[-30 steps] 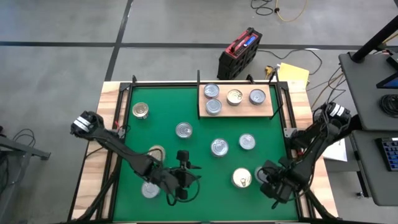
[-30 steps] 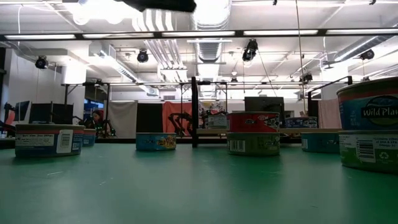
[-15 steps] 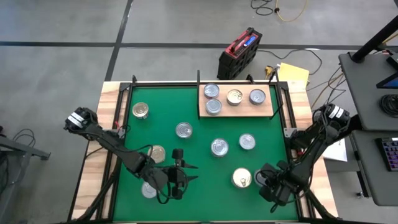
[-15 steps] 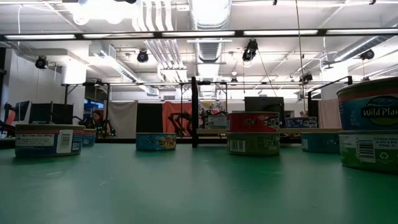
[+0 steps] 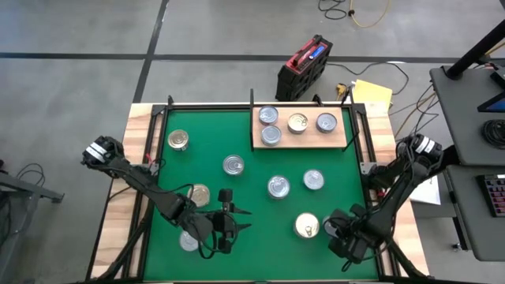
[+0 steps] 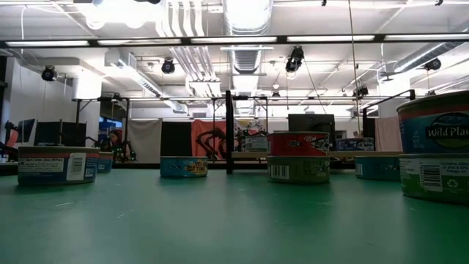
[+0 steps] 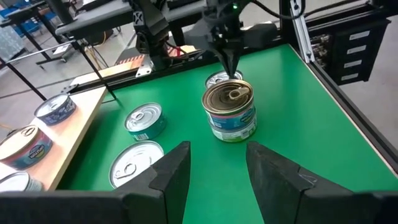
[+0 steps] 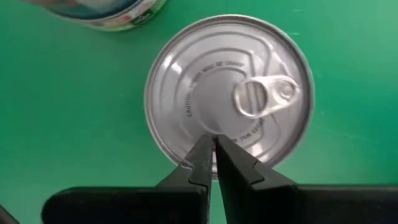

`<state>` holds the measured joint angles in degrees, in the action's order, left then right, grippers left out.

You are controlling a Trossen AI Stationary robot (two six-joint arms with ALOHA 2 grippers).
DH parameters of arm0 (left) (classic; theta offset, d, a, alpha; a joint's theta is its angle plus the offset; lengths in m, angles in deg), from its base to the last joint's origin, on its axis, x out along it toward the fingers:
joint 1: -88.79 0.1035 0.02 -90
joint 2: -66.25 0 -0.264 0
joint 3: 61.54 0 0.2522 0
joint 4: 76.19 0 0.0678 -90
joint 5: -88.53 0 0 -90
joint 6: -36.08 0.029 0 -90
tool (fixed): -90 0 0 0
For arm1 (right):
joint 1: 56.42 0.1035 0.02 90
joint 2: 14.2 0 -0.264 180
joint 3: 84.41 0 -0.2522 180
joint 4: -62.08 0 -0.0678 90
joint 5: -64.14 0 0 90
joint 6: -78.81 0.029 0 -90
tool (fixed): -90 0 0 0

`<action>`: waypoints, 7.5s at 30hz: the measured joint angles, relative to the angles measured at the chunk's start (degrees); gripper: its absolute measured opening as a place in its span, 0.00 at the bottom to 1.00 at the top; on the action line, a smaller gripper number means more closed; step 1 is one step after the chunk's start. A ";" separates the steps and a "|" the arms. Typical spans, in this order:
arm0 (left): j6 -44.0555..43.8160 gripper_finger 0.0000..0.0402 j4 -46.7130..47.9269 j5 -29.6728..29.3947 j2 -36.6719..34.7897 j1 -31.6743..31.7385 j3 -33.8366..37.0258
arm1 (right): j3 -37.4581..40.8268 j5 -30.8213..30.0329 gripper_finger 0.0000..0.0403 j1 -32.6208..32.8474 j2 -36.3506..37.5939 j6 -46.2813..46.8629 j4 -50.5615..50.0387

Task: Stack canned seafood by type on shelf
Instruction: Put the green/blue tuna can on the shelf

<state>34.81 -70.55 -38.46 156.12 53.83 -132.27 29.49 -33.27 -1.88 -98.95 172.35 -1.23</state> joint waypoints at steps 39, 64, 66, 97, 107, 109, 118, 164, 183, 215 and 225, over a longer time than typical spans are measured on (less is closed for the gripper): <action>-1.41 0.35 -1.93 0.11 0.04 -0.74 0.10 | -0.02 -16.89 0.03 -10.40 -16.41 -37.74 45.43; -0.70 0.23 -10.28 0.13 20.25 1.01 -7.15 | 0.20 -17.44 0.03 -4.01 2.02 -17.14 28.16; -0.62 0.20 -10.30 0.17 21.75 1.51 -8.08 | 0.20 -17.51 0.03 -2.36 3.03 -12.78 26.46; -0.95 0.09 -10.56 4.72 32.59 3.23 -14.34 | 3.76 -24.25 0.10 0.40 -4.15 10.80 32.03; -1.22 0.09 -11.26 4.72 32.79 3.21 -14.18 | 3.74 -25.53 0.42 -2.57 -9.25 7.96 40.81; -1.24 0.09 -10.88 4.83 32.83 3.21 -13.94 | 3.74 -25.71 0.47 -3.42 -9.57 7.01 41.16; -2.76 0.09 -9.36 4.95 32.83 3.21 -13.40 | 3.74 -25.71 0.60 -6.34 -10.00 5.38 41.39; 5.78 0.01 -14.82 11.22 33.51 6.58 -13.44 | 3.67 -26.15 0.74 -8.10 -13.45 4.37 45.72; -1.30 0.00 -16.27 10.01 33.99 5.64 -10.75 | 3.69 -27.09 0.76 -8.93 -13.45 1.84 48.95; -1.81 0.00 -22.00 10.67 34.27 5.59 -8.50 | 3.65 -25.58 0.61 -12.21 -17.53 -4.41 58.61; -1.34 0.01 -22.34 10.28 33.54 4.81 -8.46 | 3.52 -25.60 0.35 -11.82 -16.08 -3.47 58.89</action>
<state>33.48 -92.89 -28.19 189.65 58.65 -140.73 33.01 -58.88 -13.70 -115.02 168.88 57.66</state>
